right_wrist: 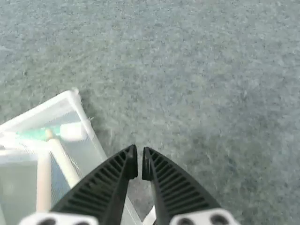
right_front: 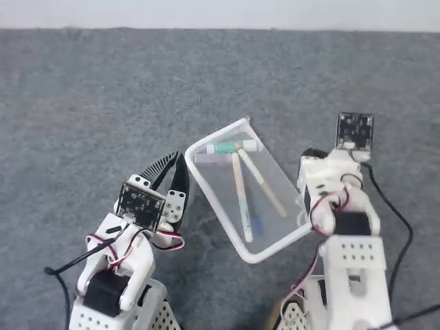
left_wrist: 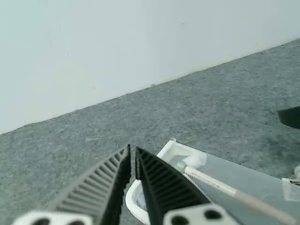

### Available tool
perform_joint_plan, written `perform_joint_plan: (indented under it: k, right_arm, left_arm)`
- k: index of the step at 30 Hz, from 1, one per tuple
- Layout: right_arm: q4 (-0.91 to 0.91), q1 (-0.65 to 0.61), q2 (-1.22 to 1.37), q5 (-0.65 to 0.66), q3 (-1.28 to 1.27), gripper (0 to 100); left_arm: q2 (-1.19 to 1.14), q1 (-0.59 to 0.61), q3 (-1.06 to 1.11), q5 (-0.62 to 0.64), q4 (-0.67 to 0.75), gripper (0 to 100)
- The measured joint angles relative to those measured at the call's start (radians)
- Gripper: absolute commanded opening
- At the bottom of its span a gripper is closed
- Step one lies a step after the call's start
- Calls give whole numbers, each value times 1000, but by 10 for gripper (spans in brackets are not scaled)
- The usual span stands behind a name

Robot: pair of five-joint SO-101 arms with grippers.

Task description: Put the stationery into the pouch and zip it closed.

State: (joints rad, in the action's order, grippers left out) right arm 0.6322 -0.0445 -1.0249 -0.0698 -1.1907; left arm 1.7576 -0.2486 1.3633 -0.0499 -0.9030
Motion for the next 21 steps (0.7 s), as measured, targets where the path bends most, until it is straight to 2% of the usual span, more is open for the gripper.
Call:
perform_joint_plan:
  k: [9, 21]
  right_arm:
    - [0, -3, -390, 87, -219, 6]
    - [0, -2, -717, 92, -476, 6]
  left_arm:
    - [-5, 0, 35, 0, 6, 12]
    - [-3, 175, 35, 86, 51, 12]
